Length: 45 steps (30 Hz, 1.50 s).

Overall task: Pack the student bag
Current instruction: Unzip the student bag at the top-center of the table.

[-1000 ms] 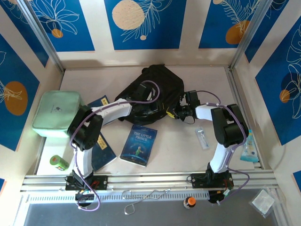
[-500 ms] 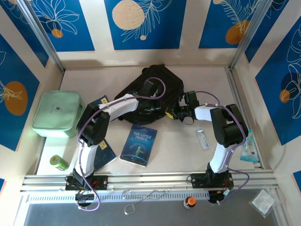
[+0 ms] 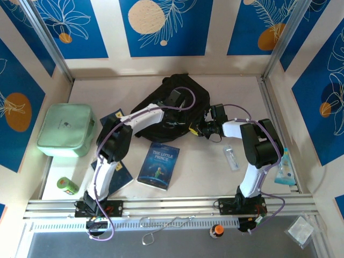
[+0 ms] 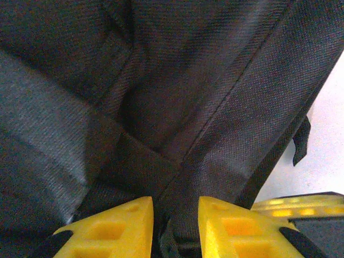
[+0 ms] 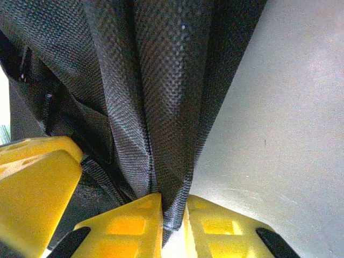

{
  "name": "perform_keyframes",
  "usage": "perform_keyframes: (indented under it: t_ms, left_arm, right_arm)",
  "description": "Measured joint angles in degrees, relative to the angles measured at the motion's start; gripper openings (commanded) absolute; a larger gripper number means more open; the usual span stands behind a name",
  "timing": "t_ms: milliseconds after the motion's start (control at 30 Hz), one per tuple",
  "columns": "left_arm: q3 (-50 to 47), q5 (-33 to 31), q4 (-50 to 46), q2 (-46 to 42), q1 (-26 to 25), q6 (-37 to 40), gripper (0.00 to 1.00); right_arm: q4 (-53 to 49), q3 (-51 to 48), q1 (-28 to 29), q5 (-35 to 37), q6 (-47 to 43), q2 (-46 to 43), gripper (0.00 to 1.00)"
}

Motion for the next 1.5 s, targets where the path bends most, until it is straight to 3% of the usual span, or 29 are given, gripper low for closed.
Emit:
perform_keyframes:
  t_ms: [233, 667, 867, 1067, 1333, 1500]
  left_arm:
    - [3.8, 0.2, -3.4, 2.8, -0.3, 2.2, 0.29]
    - [8.4, 0.5, -9.7, 4.9, -0.4, 7.8, 0.22]
    - [9.9, 0.9, -12.7, 5.5, -0.4, 11.6, 0.15]
    - [10.7, 1.5, -13.3, 5.6, -0.4, 12.8, 0.0]
    - [11.3, 1.4, -13.6, 5.3, -0.5, 13.5, 0.0]
    - [5.9, 0.6, -13.4, 0.1, -0.5, 13.5, 0.0]
  right_arm:
    - [0.0, 0.0, 0.4, 0.2, 0.1, 0.0, 0.16]
    - [0.4, 0.0, 0.5, 0.3, 0.6, 0.5, 0.16]
    - [0.6, 0.0, 0.5, 0.3, 0.9, 0.7, 0.16]
    - [0.6, 0.0, 0.5, 0.3, 1.0, 0.7, 0.16]
    - [0.6, 0.0, 0.5, 0.3, 1.0, 0.7, 0.16]
    - [0.2, 0.3, 0.5, 0.3, 1.0, 0.7, 0.16]
